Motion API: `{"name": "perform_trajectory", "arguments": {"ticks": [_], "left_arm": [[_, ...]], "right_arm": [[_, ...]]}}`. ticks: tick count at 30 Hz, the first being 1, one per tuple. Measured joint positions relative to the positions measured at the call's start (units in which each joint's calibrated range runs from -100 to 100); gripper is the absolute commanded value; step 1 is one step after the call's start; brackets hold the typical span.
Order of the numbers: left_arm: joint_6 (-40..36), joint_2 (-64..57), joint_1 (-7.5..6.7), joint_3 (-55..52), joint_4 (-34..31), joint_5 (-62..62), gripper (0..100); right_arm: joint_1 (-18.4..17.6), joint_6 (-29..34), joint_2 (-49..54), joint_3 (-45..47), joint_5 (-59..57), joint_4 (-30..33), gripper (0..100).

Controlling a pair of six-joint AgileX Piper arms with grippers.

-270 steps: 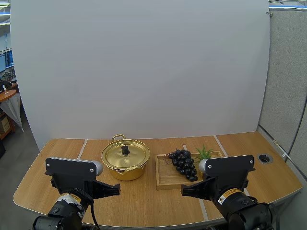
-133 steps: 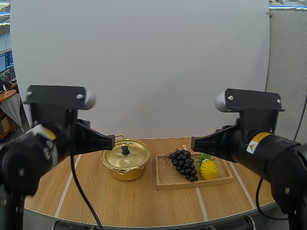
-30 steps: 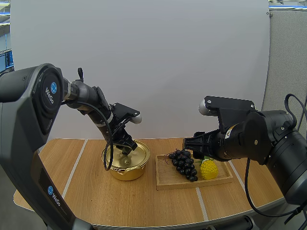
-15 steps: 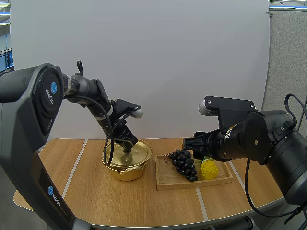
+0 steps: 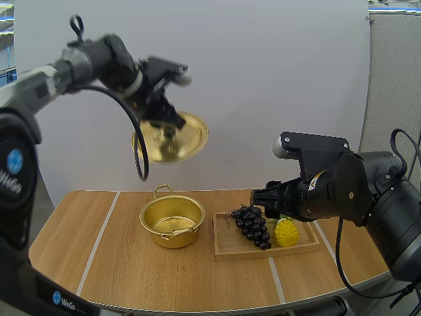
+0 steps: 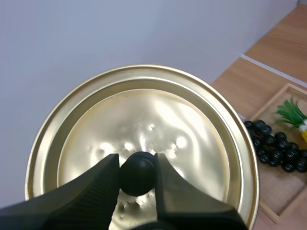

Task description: Open the pot, put the pineapple inside, and close it

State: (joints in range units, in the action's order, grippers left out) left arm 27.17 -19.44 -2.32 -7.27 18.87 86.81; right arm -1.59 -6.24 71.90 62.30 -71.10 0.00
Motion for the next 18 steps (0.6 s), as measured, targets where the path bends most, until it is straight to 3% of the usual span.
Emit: {"name": "perform_trajectory", "arguments": {"ticks": [8,18], "left_arm": [[-4.0,-5.8,0.0,13.0,-6.9,-0.3,0],[-8.1,-6.7,0.0,23.8,-10.4,-2.0,0]], "right_arm": [[0.0,0.0,0.0,0.0,0.0,0.0,100],[0.0,0.0,0.0,0.0,0.4,-0.4,100]]}}
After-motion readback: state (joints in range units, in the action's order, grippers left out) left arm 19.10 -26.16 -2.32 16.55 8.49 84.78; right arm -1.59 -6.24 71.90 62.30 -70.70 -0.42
